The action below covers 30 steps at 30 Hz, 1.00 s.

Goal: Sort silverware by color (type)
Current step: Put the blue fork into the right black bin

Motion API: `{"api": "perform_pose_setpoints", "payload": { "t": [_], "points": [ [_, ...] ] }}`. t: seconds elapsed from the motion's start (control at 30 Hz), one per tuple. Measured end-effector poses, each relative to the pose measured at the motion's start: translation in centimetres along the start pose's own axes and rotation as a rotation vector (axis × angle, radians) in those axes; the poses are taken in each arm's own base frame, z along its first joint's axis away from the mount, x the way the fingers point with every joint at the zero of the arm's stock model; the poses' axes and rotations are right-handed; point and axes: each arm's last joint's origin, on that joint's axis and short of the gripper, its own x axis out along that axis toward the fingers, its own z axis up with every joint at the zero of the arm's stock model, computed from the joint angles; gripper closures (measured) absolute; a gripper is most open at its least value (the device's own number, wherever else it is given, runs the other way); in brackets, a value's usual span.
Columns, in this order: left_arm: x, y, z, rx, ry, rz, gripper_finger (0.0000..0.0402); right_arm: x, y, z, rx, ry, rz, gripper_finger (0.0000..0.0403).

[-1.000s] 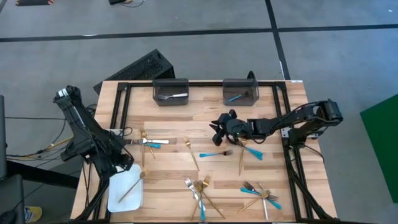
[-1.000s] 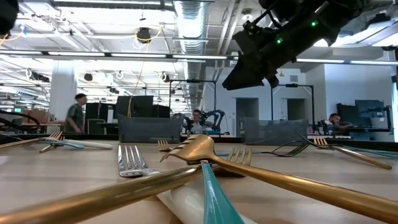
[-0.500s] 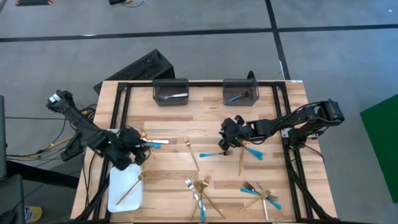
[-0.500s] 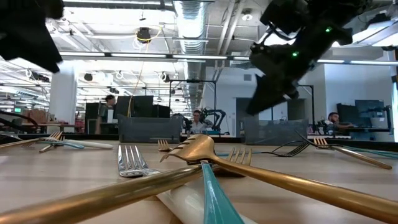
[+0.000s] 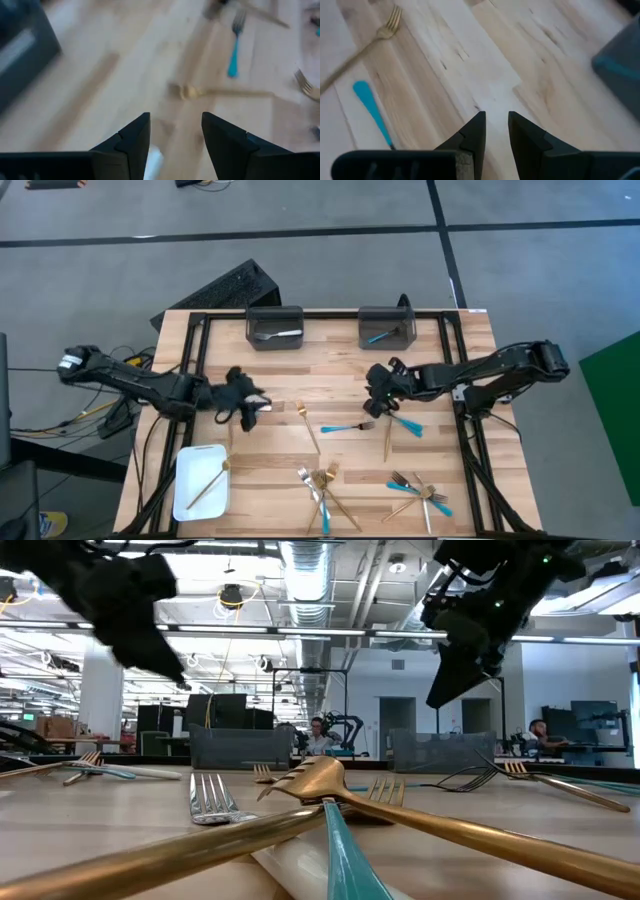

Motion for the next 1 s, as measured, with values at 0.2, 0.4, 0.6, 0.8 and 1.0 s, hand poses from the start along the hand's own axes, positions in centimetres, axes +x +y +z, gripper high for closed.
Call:
{"api": "perform_pose_setpoints", "payload": {
  "t": [0.2,0.4,0.6,0.8,1.0],
  "points": [
    [0.9,2.4,2.3,0.163,-0.117,0.05,0.0236,0.4,-1.2,0.8,-0.113,-0.047,-0.102,0.0294],
    [1.4,5.7,3.9,0.14,-0.188,0.108,0.0236,-0.2,-3.8,1.7,-0.056,0.055,-0.263,0.0294],
    [1.0,7.6,5.8,0.133,-0.329,0.206,0.0236,-4.0,-6.2,5.7,0.05,-0.053,-0.305,0.0294],
    [0.7,8.8,7.0,0.033,-0.448,0.256,0.0236,-4.7,-9.2,6.2,0.156,0.03,-0.19,0.0288],
    [-0.4,8.8,6.7,0.123,-0.43,0.261,0.0236,-5.2,-9.3,5.3,0.186,0.082,-0.233,0.0246]
  ]
}}
